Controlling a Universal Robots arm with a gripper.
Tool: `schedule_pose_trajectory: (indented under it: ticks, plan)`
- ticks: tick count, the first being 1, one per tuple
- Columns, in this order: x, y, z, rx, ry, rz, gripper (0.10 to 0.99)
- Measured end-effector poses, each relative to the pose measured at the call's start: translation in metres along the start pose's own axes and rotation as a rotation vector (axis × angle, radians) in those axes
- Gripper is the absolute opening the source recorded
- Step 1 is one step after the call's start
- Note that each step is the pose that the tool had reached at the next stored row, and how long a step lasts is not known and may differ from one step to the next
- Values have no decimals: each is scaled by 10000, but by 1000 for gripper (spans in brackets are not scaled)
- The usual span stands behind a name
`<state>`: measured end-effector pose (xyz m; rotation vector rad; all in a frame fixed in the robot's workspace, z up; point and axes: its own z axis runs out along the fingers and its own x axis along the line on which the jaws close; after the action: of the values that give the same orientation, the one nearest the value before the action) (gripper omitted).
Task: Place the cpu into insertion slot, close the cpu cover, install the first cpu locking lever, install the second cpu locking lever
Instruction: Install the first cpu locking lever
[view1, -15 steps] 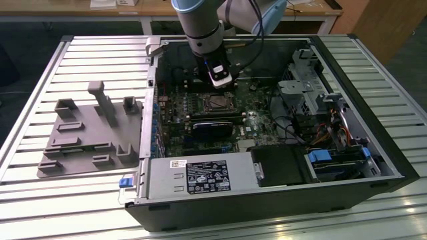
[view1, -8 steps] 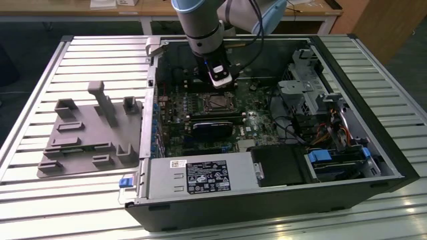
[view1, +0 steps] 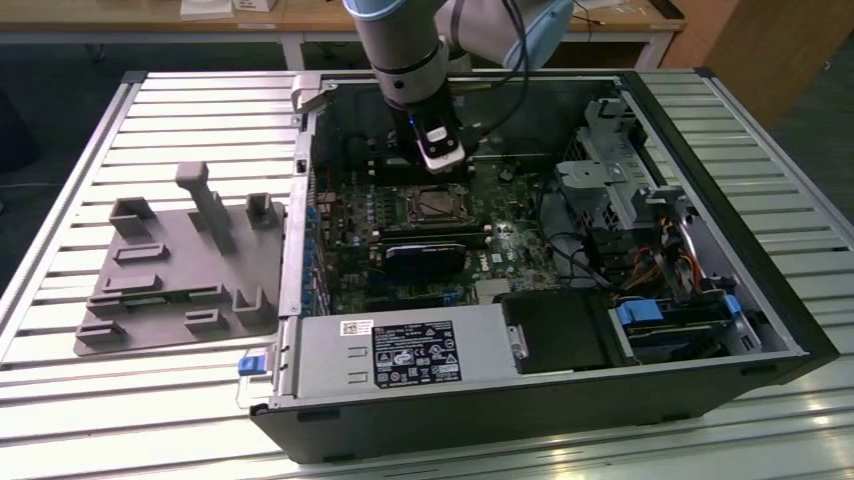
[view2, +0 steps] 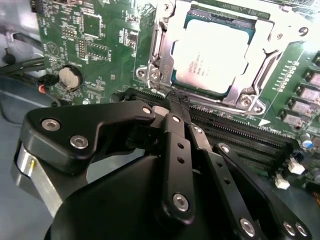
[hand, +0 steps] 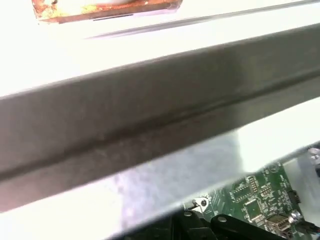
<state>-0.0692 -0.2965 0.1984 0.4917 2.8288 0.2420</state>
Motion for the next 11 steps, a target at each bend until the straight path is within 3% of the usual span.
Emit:
schedule_pose_trajectory:
  ticks: [8,11]
  plan:
    - [-48,44,-202,-15,6,4,102]
    - [-50,46,-212,-19,6,5,102]
